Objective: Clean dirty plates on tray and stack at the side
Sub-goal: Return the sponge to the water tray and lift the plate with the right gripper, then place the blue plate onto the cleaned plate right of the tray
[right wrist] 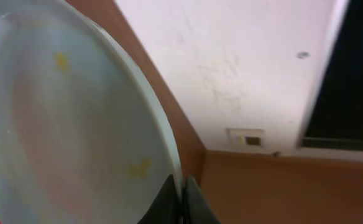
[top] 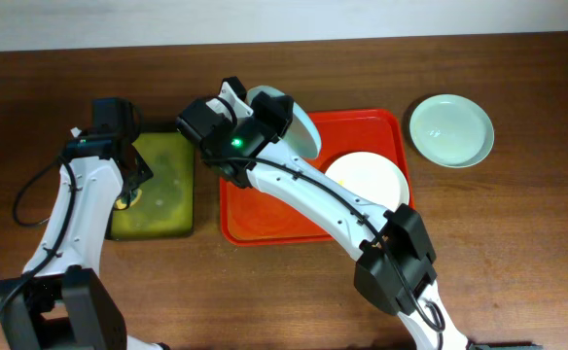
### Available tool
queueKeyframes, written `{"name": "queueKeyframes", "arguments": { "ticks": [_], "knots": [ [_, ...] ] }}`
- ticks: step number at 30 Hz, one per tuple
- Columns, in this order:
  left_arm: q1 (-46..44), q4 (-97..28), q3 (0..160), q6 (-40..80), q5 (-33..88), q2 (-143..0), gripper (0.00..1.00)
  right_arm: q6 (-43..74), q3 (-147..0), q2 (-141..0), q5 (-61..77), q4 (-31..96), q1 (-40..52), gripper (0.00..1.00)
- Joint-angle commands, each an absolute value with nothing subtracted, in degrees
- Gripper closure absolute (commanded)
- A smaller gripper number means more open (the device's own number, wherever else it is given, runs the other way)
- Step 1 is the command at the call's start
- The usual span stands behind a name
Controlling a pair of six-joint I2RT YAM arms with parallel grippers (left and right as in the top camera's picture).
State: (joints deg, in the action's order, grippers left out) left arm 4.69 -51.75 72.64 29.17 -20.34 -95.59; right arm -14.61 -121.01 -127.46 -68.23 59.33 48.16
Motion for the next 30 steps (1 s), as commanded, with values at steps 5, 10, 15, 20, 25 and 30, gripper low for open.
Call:
{"name": "queueKeyframes", "arguments": {
  "ticks": [5,10,15,20,25,30],
  "knots": [
    [4.9,-50.8,71.5,28.5,-20.3,-95.3,1.0,-15.0,-122.2,-125.7,-73.6,59.1,48.4,0.96],
    [4.9,-50.7,71.5,28.5,-20.3,-95.3,1.0,-15.0,-122.2,-125.7,-59.1,59.4,48.4,0.96],
    [4.9,-50.8,71.5,28.5,-20.3,-95.3,1.0,-18.5,-122.2,-125.7,-51.1,60.1,48.2,0.96],
    [4.9,-50.8,71.5,28.5,-20.3,-95.3,1.0,-18.1,-122.2,-125.7,-40.9,57.2,43.4,0.96],
    [4.9,-50.9,71.5,28.4,-20.3,-95.3,1.0,-9.8,-122.2,-125.7,-12.4,58.8,28.3,0.96],
    [4.9,-50.9,71.5,28.4,-20.3,-95.3,1.0,-8.5,-122.1,-126.3,21.7,62.1,8.1,0.96]
  ]
}}
